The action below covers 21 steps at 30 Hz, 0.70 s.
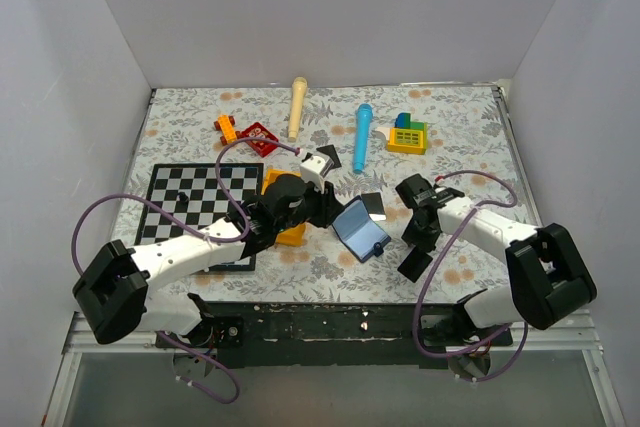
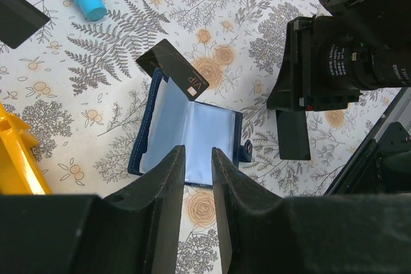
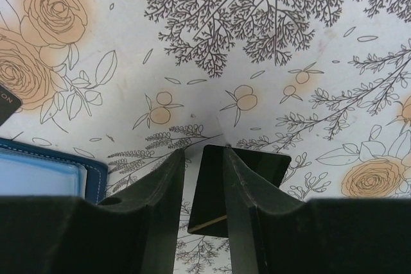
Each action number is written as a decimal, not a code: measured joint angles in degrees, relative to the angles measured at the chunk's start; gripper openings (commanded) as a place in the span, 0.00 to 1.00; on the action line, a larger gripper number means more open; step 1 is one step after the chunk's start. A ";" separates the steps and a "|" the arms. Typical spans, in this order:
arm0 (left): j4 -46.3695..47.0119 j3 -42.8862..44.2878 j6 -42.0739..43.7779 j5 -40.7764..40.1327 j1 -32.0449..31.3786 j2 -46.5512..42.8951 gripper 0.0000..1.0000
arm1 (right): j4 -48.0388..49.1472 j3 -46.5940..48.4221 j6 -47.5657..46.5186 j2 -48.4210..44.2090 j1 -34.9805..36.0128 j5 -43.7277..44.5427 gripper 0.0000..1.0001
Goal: Put the credit cards into the card holder
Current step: Move the credit card to the corner of the board.
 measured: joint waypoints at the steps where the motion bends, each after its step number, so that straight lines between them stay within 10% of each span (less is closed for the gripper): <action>1: 0.00 -0.09 0.02 0.04 0.00 -0.07 0.24 | 0.22 -0.52 0.20 -0.63 0.11 -0.11 0.38; 21: 0.02 -1.49 -0.20 0.11 0.00 -1.62 0.23 | 4.28 -2.38 11.56 -1.22 23.06 -1.81 0.34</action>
